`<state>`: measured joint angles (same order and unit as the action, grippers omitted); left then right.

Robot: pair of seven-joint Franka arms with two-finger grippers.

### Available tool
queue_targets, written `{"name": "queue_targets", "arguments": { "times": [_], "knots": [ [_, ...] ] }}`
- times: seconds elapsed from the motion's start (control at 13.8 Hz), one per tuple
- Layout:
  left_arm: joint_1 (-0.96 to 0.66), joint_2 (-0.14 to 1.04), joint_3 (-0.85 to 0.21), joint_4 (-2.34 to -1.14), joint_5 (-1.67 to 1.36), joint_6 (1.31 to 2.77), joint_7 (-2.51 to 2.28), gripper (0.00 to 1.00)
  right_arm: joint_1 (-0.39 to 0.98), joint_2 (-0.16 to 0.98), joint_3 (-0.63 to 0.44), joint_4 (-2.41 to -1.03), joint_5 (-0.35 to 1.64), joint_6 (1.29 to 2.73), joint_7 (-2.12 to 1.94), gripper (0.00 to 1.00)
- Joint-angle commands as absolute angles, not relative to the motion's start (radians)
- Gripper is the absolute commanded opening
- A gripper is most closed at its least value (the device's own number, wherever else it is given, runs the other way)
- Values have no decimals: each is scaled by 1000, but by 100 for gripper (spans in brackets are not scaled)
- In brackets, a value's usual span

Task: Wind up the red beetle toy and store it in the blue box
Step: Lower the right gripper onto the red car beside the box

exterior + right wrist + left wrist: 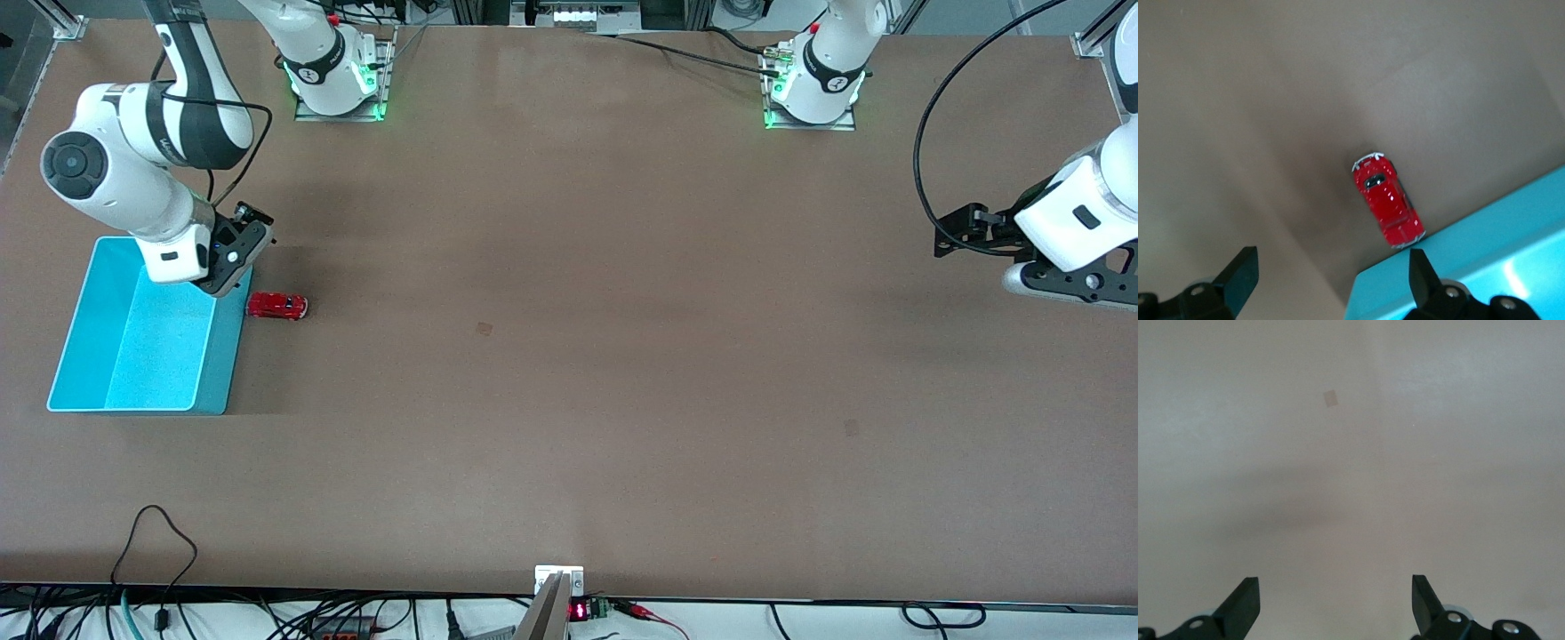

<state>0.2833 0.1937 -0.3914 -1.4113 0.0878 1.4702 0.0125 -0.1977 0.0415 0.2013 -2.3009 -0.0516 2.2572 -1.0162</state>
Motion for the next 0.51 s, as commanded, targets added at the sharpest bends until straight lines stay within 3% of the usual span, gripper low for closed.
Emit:
{"name": "queue_targets", "arguments": {
  "times": [0.0, 0.22, 0.44],
  "knots": [
    [234, 183, -352, -1387, 90, 1454, -57, 100, -238, 83, 219, -2315, -67, 2353, -1188, 100],
    [48, 92, -146, -1472, 66, 1468, -164, 100, -273, 153, 219, -2315, -69, 2463, -1362, 100],
    [-18, -70, -19, -1746, -21, 1702, -153, 100, -302, 219, 219, -2315, -69, 2519, -1434, 100]
  ]
}}
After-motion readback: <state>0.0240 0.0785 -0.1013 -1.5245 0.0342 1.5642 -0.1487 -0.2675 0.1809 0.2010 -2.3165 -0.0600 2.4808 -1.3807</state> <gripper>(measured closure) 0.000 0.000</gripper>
